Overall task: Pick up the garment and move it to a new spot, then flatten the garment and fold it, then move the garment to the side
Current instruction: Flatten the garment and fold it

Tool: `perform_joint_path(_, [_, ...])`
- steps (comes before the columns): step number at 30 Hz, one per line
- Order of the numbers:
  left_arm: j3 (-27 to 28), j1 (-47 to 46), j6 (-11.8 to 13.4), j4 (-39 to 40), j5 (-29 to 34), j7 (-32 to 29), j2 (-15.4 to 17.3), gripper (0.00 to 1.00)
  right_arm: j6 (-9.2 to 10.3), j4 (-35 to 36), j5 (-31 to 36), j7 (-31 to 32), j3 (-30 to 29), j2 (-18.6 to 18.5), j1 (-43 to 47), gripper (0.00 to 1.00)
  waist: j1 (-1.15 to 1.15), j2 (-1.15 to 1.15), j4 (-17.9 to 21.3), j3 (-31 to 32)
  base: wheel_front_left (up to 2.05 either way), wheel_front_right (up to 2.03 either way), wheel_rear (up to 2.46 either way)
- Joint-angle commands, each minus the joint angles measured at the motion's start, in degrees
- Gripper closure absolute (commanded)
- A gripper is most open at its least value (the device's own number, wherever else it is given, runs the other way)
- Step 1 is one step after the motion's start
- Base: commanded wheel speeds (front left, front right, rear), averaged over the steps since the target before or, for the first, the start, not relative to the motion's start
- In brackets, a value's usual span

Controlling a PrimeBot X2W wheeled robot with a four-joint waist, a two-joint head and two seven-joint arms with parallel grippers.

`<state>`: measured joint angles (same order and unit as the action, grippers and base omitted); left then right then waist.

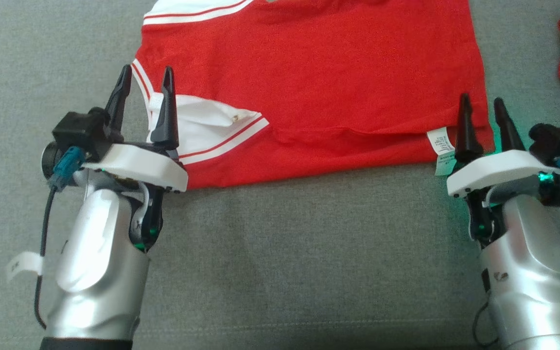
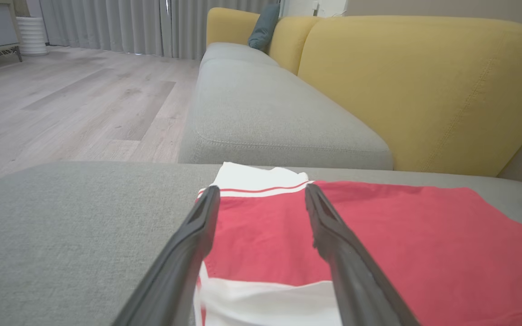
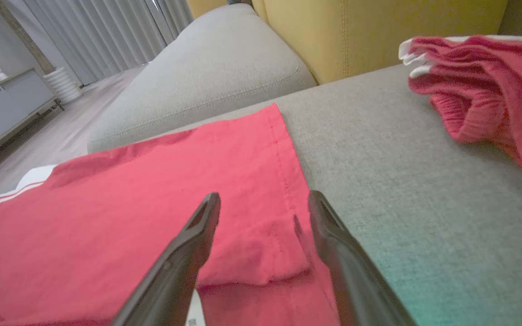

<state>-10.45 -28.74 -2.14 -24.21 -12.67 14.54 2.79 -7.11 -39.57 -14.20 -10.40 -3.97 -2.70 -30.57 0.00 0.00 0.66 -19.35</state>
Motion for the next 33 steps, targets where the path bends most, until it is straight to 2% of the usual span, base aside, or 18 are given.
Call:
perform_joint_path(1, [2.1,-1.2,-0.3,2.6,0.4,0.5,0.7,0.00,-0.37,2.0,-0.5,-1.1,1.1,-0.2,-2.0,0.00,0.00,0.00,-0.1,0.2,0.00,0.00,0.00])
perform_joint_path(9, [3.2,6.2,-2.2,7.7,-0.2,0.5,0.3,0.00,-0.37,8.9,1.4,-3.1,-0.5,-0.2,1.1,0.00,0.00,0.00,-0.9,2.9,0.00,0.00,0.00])
perform_joint_path(14, [3.1,11.3,-2.9,6.9,-1.3,0.0,0.7,0.00,-0.37,14.0,2.5,-1.9,-1.4,-0.2,5.7,0.00,0.00,0.00,-1.7,4.9,0.00,0.00,0.00])
perform_joint_path(16, [2.6,13.6,-3.1,6.3,-1.6,-2.6,1.4,0.00,-0.37,16.9,2.6,-0.7,-1.7,-0.2,8.4,0.00,0.00,0.00,-2.1,5.7,0.00,0.00,0.00])
perform_joint_path(22, [3.3,16.1,-2.1,5.9,-2.9,-7.2,2.4,0.00,-0.37,21.4,1.7,1.3,-1.6,-0.2,11.9,0.00,0.00,0.00,-2.0,6.0,0.00,0.00,0.00])
perform_joint_path(33, [4.0,14.7,-0.8,2.0,-4.8,-12.4,3.0,0.00,-0.37,25.7,0.9,3.1,-1.2,-0.2,13.2,0.00,0.00,0.00,-0.4,4.2,0.00,0.00,0.00])
